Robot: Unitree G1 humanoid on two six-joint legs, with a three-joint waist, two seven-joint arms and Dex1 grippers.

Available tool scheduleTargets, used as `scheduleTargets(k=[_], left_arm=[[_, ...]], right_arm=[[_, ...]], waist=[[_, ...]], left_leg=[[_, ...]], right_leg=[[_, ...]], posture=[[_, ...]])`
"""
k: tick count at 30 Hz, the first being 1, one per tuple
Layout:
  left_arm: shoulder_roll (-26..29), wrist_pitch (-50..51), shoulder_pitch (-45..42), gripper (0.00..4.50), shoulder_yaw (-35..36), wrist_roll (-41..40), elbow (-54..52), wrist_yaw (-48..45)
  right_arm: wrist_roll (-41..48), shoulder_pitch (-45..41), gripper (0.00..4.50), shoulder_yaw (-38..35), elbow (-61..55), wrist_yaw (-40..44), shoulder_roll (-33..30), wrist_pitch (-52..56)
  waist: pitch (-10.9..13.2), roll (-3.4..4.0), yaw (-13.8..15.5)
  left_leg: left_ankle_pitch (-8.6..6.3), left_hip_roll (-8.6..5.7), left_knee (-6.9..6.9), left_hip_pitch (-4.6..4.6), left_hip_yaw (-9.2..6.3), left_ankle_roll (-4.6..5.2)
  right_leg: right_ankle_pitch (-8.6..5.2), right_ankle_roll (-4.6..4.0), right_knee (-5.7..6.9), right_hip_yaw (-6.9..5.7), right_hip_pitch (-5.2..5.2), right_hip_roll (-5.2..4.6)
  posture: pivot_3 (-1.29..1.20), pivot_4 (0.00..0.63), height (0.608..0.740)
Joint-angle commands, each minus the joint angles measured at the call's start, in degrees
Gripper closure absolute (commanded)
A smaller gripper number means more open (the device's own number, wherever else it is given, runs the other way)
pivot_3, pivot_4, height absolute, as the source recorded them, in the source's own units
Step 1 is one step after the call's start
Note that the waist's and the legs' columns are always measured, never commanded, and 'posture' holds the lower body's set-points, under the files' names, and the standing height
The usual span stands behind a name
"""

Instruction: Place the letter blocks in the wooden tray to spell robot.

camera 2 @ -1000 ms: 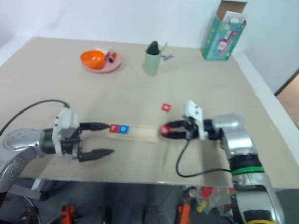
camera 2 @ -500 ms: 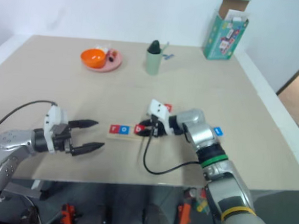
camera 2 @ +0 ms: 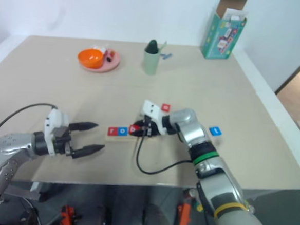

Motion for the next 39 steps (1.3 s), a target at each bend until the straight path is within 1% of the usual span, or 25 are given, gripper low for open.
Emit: scheduleTargets(k=[1,17,23,25,31,32,35,37,39], left_arm=[[0.38,-1.17,-0.09,0.0,0.4,0.28,-1.81,0.23],[0.06,-0.98,-1.54,0.0,-0.46,0.71,-0.92,0.28],[-0.01,-0.81,-1.53,0.0,-0.68,0.75,-1.23,0.62],[-0.02,-0.81,-1.53,0.0,-0.69,0.74,-1.35,0.7],[0.24,-0.78,-1.61,0.0,-0.77,0.7,-1.52,0.58],[0.28,-0.75,-1.63,0.0,-0.79,0.73,-1.52,0.57],[0.3,-0.69,-1.54,0.0,-0.74,0.8,-1.65,0.76],[0.09,-0.65,-1.49,0.0,-0.47,0.6,-1.85,1.11],[-0.19,-0.02,-1.46,0.0,0.04,-0.59,-2.46,1.47]], right_arm=[[-0.26,-1.49,3.29,-0.55,-0.09,0.58,0.28,-1.52],[-1.51,-2.43,3.29,0.18,1.89,3.41,0.77,-6.38],[-1.58,-2.54,3.29,0.39,2.33,4.97,0.75,-6.12],[-1.49,-2.5,2.26,0.36,2.28,5.37,0.75,-6.15],[-1.09,-2.38,0.15,-0.41,1.74,5.8,0.74,-5.73],[-0.98,-2.41,0.02,-0.57,1.72,5.82,0.69,-5.64],[0.74,-3.18,0.02,-3.13,1.06,3.4,1.16,-4.24],[2.83,-4.32,0.02,-6.17,-0.03,0.05,1.84,-0.34],[3.67,-5.34,0.02,-9.43,-1.09,-6.12,2.48,4.34]], waist=[[0.0,0.0,0.0],[0.0,0.0,0.0],[0.0,0.0,0.0],[0.0,0.0,0.0],[0.0,0.0,0.0],[0.0,0.0,0.0],[0.0,0.0,0.0],[0.0,0.0,0.0],[0.0,0.0,0.01]], left_leg=[[0.0,0.0,-0.01,0.0,0.0,0.0],[0.02,0.0,-0.36,-0.13,0.01,-0.03],[0.02,0.0,-0.36,-0.15,0.01,-0.03],[0.02,0.0,-0.36,-0.15,0.0,-0.03],[0.03,0.0,-0.36,-0.15,0.0,-0.05],[0.05,0.0,-0.36,-0.15,0.0,-0.07],[0.06,0.0,-0.36,-0.16,0.0,-0.09],[0.06,0.0,-0.36,-0.18,-0.01,-0.1],[0.1,0.0,-0.37,-0.22,-0.01,-0.16]], right_leg=[[0.0,-0.01,0.0,0.0,-0.01,0.01],[-0.04,-0.07,0.0,0.01,-0.32,0.03],[-0.05,-0.08,0.0,0.02,-0.33,0.02],[-0.05,-0.08,0.0,0.01,-0.33,0.02],[-0.04,-0.08,0.0,0.01,-0.33,0.02],[-0.04,-0.08,0.0,0.01,-0.33,0.02],[-0.04,-0.08,0.0,0.01,-0.34,0.02],[-0.04,-0.09,0.0,0.01,-0.36,0.02],[-0.02,-0.1,0.01,0.01,-0.4,0.02]], posture=[[0.0,0.15,0.74],[0.0,0.15,0.74],[0.0,0.15,0.74],[0.0,0.15,0.74],[0.0,0.15,0.74],[0.0,0.15,0.74],[0.0,0.15,0.74],[0.0,0.15,0.74],[0.0,0.15,0.74]])
